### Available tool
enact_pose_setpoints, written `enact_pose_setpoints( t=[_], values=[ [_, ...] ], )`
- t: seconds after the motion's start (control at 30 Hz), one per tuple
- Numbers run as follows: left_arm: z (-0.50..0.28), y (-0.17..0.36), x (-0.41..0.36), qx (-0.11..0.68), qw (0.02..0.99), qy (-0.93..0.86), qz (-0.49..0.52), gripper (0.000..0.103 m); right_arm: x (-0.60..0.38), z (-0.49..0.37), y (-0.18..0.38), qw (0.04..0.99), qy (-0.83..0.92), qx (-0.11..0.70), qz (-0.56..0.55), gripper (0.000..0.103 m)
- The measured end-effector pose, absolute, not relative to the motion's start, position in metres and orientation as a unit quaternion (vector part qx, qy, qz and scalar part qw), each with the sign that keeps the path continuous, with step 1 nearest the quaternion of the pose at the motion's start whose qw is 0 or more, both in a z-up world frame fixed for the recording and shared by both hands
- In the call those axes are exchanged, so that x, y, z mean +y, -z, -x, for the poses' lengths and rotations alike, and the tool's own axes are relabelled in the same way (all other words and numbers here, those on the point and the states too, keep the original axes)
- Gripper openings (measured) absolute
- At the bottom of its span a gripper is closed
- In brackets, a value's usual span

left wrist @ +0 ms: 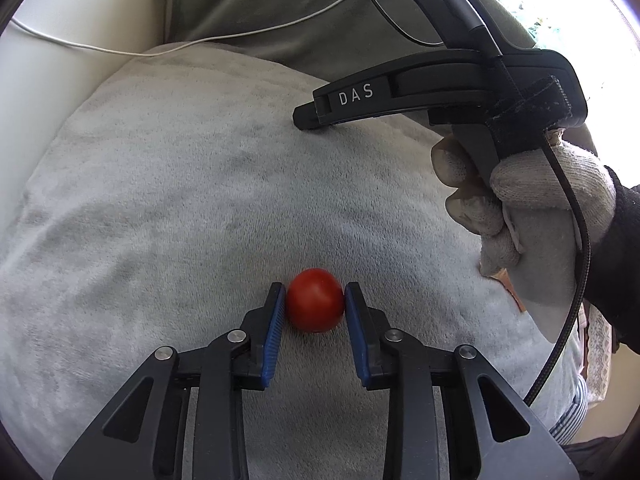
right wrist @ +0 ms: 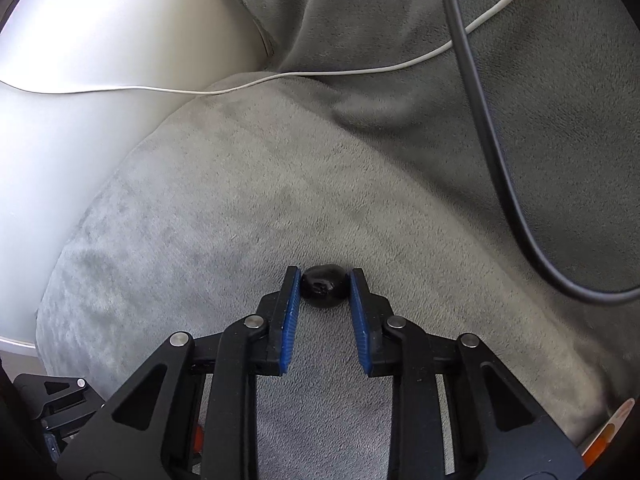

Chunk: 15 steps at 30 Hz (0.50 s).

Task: Organize fruits
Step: 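Close the left gripper on the red tomato while the right gripper grasps the black berry, then lift the red tomato and black berry and carry them toward the bowl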

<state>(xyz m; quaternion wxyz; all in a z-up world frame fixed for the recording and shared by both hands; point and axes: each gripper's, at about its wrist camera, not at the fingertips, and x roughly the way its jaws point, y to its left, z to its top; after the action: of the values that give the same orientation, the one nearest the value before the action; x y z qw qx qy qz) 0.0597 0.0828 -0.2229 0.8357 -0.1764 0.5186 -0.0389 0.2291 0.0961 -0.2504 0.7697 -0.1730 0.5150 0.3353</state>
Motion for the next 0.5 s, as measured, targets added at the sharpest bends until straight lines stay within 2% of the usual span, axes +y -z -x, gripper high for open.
enact_pose_setpoints(
  t=[0.5],
  values=[
    [-0.056, 0.204, 0.084, 0.506, 0.845, 0.035, 0.170, 0.028, 0.057, -0.215, 0.216, 0.782, -0.344, 0.499, 0.144, 0.025]
  ],
)
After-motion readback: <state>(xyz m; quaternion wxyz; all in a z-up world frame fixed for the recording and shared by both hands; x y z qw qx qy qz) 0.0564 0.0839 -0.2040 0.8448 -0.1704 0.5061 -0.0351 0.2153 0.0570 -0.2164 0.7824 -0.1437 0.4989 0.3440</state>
